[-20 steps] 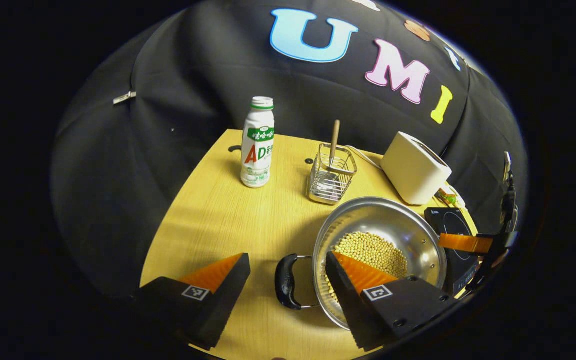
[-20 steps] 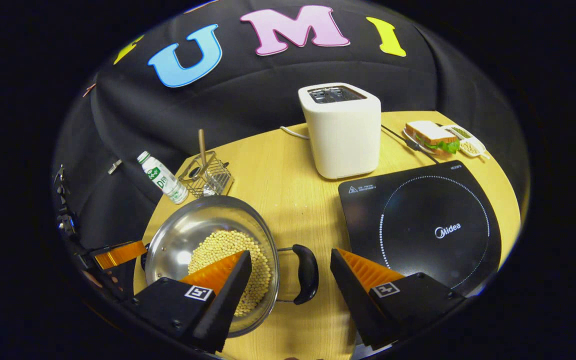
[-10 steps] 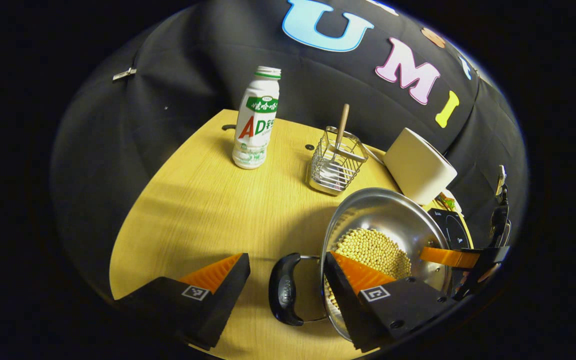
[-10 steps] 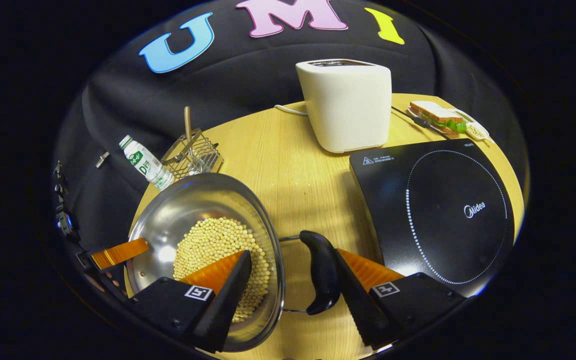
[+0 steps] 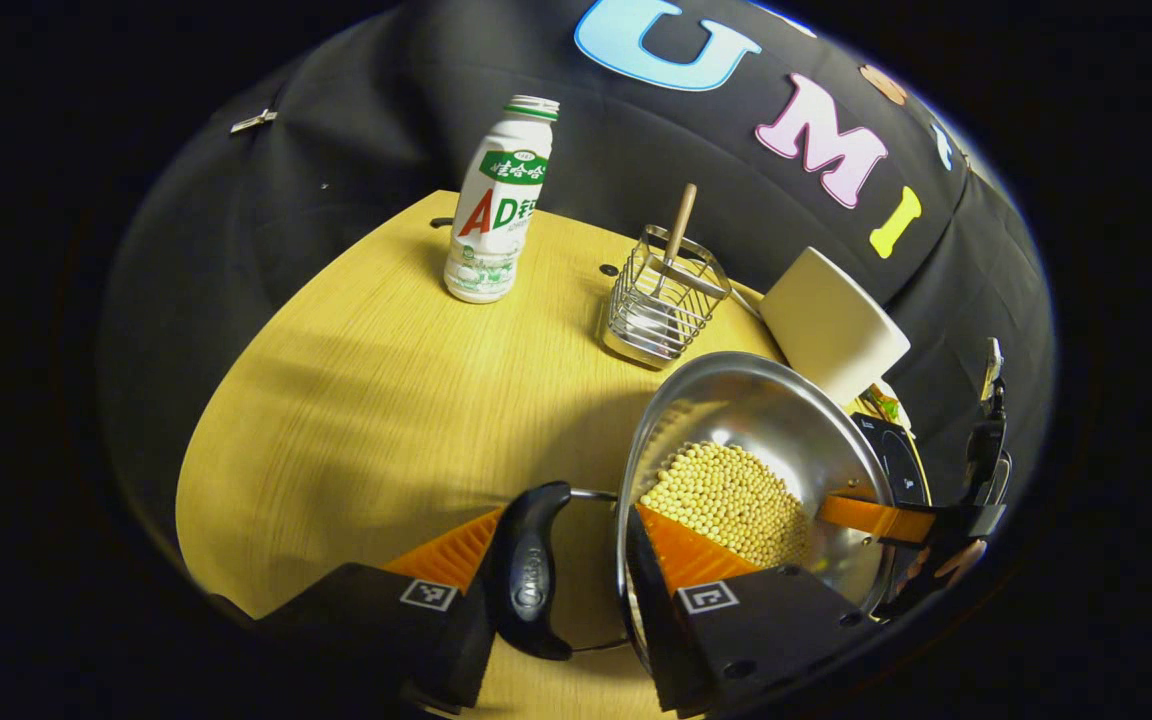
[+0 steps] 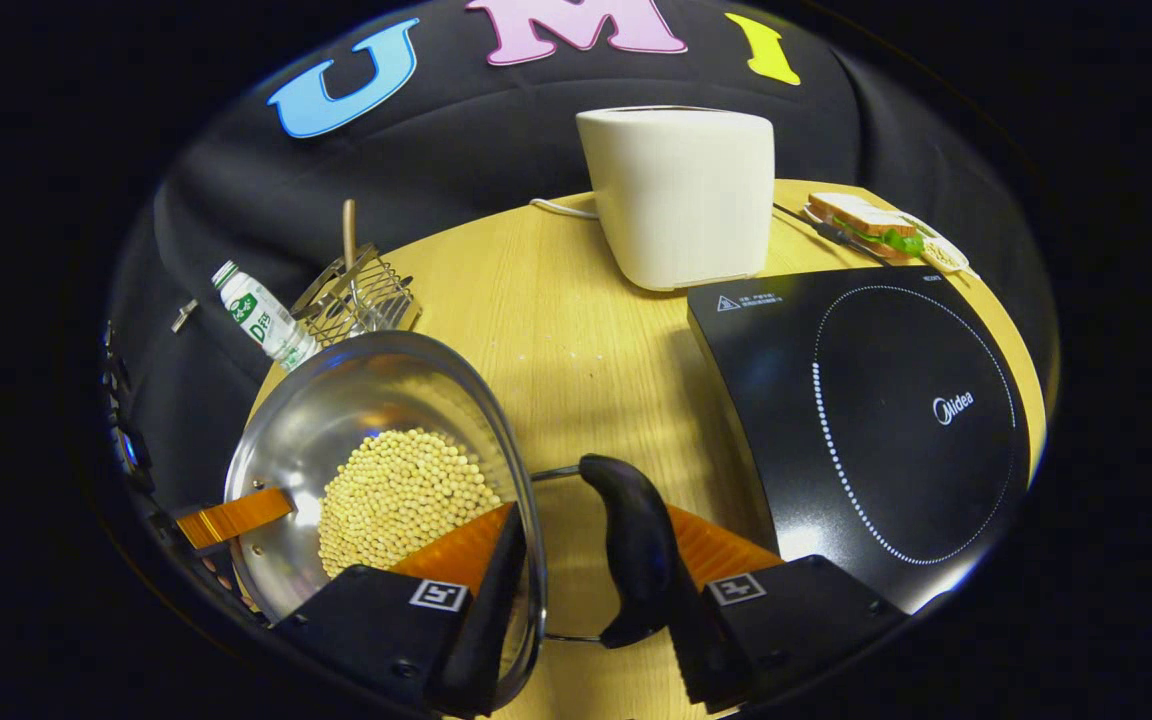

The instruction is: First push the handle of the pot to place it horizontally, then grasp the pot with both hands and set it on the induction cooktop.

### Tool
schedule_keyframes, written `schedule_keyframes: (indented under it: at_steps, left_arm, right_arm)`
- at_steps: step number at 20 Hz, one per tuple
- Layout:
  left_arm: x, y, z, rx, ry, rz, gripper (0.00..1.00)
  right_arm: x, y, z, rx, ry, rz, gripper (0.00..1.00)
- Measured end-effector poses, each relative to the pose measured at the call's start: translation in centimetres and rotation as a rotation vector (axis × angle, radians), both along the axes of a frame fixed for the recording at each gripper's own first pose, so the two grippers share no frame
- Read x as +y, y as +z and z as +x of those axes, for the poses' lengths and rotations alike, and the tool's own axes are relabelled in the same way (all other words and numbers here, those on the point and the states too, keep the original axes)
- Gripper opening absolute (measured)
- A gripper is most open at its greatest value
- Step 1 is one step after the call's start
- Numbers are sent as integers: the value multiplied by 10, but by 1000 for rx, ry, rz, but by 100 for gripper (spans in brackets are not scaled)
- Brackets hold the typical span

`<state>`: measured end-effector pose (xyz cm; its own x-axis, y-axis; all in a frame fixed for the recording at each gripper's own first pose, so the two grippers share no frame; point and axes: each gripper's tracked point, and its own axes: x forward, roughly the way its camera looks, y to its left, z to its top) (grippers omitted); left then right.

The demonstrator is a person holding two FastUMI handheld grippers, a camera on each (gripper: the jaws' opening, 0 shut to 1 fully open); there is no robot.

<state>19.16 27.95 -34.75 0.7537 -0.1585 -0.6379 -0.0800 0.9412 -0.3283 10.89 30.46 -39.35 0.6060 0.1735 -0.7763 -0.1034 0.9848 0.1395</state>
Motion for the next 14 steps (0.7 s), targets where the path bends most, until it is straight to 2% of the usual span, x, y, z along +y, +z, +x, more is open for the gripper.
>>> schedule_keyframes:
  at_steps: [3,4,5,6,8,11,14]
  left_arm:
    - [3,-2,0,6,26,-5,62]
    - [2,-2,-1,12,26,-2,60]
    - [2,-2,-2,12,19,3,60]
    - [2,-3,-3,22,18,0,60]
    - [3,-5,-5,49,26,1,59]
    - [2,-4,-8,62,40,-13,58]
    - [4,-2,-17,69,71,-21,56]
  right_arm:
    - [0,-1,0,-2,7,4,69]
    - [0,0,-2,-5,15,-1,64]
    - [0,0,-2,-12,22,-8,68]
    - [0,1,-4,-18,36,-8,64]
    - [2,1,-7,-5,39,10,64]
    - [3,4,-8,4,38,25,58]
    - [5,8,-13,1,69,20,58]
